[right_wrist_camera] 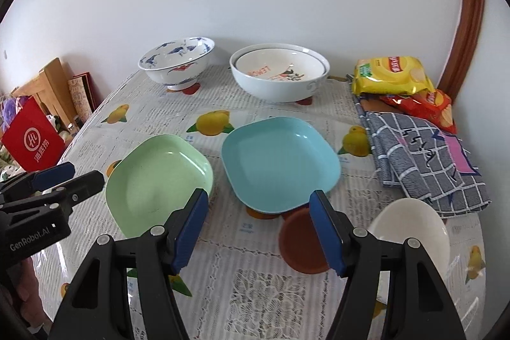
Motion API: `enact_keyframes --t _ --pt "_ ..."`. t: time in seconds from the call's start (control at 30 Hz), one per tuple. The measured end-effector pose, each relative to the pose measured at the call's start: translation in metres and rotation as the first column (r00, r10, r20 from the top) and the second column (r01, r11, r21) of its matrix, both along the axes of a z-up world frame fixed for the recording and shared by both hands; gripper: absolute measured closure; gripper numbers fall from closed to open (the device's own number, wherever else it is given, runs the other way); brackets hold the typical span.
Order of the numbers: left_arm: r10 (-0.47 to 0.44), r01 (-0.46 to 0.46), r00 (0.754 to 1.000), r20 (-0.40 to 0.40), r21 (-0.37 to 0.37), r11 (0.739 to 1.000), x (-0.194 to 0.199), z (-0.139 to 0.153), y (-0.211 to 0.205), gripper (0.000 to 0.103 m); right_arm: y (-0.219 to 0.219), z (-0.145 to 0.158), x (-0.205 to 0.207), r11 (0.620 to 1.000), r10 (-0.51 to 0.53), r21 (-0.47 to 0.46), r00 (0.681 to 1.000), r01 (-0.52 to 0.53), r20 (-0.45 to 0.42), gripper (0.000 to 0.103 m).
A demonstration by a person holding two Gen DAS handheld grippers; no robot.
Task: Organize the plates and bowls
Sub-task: 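Open both grippers and move them to the blue plate rim, then close both grippers on the blue plate rim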
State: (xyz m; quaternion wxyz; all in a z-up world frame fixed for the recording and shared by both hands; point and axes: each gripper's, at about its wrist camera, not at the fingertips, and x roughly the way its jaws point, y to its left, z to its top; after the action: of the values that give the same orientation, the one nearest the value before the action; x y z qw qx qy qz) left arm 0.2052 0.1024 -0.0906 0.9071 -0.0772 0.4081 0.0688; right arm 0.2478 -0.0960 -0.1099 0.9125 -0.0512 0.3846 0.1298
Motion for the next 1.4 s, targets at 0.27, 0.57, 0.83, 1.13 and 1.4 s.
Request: enact_keyframes --t 0.27,0.57,0.83,1.13,1.4 --pt "0.027 -0.035 0.997 0.078 0.105 0.994 -0.001 0.038 -0.027 0.03 -0.04 0.02 -0.011 0.998 -0.046 0.033 0.999 0.045 0.011 0.028" --pt "0.024 -0.032 0.997 0.067 0.125 0.992 0.017 0.045 -0.047 0.03 -0.056 0.023 -0.005 0.998 -0.044 0.054 0.999 0.044 -0.007 0.027" --pt "-0.001 -0.002 1.0 0.023 0.111 0.994 0.045 0.034 -0.057 0.03 -0.06 0.016 0.017 0.997 -0.044 0.064 0.999 0.045 -0.023 0.027" --pt "-0.044 0.045 0.999 -0.014 0.111 0.993 0.079 0.012 -0.066 0.03 -0.062 -0.004 0.056 0.995 -0.074 0.058 0.994 0.078 -0.075 0.028" --pt "-0.081 0.086 0.995 -0.066 0.081 0.993 0.115 -0.019 -0.067 0.03 -0.054 -0.034 0.093 0.995 -0.093 0.02 0.986 0.096 -0.14 0.041"
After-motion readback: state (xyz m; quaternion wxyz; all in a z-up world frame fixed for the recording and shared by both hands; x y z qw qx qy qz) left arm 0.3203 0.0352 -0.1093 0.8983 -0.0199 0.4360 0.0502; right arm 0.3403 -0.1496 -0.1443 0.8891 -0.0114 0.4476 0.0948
